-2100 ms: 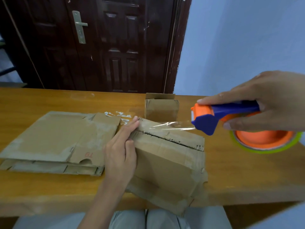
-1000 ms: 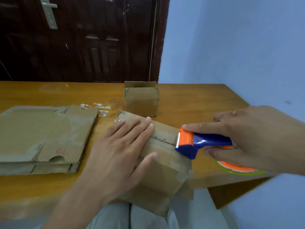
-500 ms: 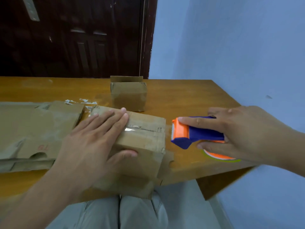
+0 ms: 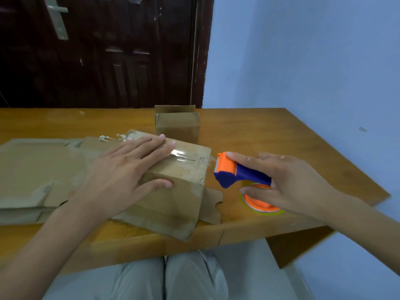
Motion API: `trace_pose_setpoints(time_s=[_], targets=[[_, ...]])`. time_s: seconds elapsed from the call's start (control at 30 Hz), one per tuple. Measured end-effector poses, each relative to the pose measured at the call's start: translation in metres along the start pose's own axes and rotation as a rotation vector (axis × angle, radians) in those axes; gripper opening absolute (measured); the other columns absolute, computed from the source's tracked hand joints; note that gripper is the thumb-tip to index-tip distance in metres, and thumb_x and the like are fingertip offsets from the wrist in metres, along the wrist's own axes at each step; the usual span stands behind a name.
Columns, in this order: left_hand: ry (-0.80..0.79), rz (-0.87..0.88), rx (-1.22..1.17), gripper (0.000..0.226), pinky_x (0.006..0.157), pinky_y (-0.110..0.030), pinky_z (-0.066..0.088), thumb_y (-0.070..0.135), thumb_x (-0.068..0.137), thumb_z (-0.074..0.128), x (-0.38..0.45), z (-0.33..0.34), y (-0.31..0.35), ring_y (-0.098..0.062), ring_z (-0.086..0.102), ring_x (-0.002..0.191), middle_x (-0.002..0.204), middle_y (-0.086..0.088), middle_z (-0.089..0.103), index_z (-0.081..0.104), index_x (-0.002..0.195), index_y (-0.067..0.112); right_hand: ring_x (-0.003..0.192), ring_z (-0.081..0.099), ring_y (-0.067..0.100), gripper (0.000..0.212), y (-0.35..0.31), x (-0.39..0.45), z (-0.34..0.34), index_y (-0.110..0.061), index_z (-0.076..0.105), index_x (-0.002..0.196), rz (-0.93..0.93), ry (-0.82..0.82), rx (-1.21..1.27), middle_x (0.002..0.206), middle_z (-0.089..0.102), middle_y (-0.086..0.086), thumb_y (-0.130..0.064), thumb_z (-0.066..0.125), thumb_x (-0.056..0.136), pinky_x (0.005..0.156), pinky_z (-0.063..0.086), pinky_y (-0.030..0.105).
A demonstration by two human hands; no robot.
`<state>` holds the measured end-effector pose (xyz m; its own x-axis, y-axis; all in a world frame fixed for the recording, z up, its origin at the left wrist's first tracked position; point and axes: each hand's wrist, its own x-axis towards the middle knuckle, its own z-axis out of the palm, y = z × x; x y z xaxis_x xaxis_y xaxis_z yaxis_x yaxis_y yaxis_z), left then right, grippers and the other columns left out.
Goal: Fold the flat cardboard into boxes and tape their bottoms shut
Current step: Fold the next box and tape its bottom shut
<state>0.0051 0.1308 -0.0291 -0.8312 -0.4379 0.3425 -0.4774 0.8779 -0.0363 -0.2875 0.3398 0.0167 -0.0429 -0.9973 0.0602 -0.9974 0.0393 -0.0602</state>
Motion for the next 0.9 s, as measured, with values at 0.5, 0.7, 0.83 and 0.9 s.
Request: trace_pose_setpoints(time_s=[0.5, 0.7, 0.83, 0.9], targets=[[-0.034, 0.014, 0.018, 0.073, 0.121, -0.041, 0.029, 0.083, 0.097, 0.024, 0.002, -0.004, 0.001, -0.016, 0.035, 0.153, 0.166, 0.009, 0.038, 0.036, 0.159, 0.047, 0.071, 0.048, 0.001, 0.075, -0.012, 0.014, -0.002, -0.059, 0.006, 0.159, -0.073, 0.047, -0.146, 0.091, 0.046, -0.021, -0.086, 0.016, 0.090, 0.057, 0.030, 0.016], [-0.024, -0.001, 0.044, 0.092, 0.121, -0.052, 0.036, 0.091, 0.091, 0.023, 0.015, -0.002, 0.024, -0.022, 0.036, 0.154, 0.164, -0.002, 0.042, 0.054, 0.147, 0.025, 0.077, 0.049, 0.007, 0.068, -0.025, 0.027, -0.036, -0.058, 0.022, 0.158, -0.109, -0.017, -0.263, 0.092, 0.050, -0.022, -0.080, 0.026, 0.095, 0.060, 0.033, 0.020], [-0.006, 0.030, 0.069, 0.090, 0.122, -0.048, 0.036, 0.087, 0.095, 0.021, 0.017, 0.008, 0.027, -0.021, 0.036, 0.154, 0.167, 0.006, 0.035, 0.031, 0.164, 0.030, 0.083, 0.043, 0.007, 0.060, -0.037, 0.039, -0.054, -0.055, 0.031, 0.157, -0.175, -0.021, -0.359, 0.100, 0.062, -0.020, -0.074, 0.035, 0.099, 0.061, 0.033, 0.021], [-0.015, 0.032, 0.084, 0.088, 0.122, -0.049, 0.036, 0.087, 0.096, 0.020, 0.019, 0.010, 0.025, -0.022, 0.036, 0.154, 0.168, 0.007, 0.034, 0.031, 0.164, 0.032, 0.084, 0.040, 0.007, 0.060, -0.043, 0.043, -0.055, -0.053, 0.033, 0.157, -0.215, -0.007, -0.414, 0.112, 0.068, -0.018, -0.073, 0.035, 0.100, 0.057, 0.027, 0.023]])
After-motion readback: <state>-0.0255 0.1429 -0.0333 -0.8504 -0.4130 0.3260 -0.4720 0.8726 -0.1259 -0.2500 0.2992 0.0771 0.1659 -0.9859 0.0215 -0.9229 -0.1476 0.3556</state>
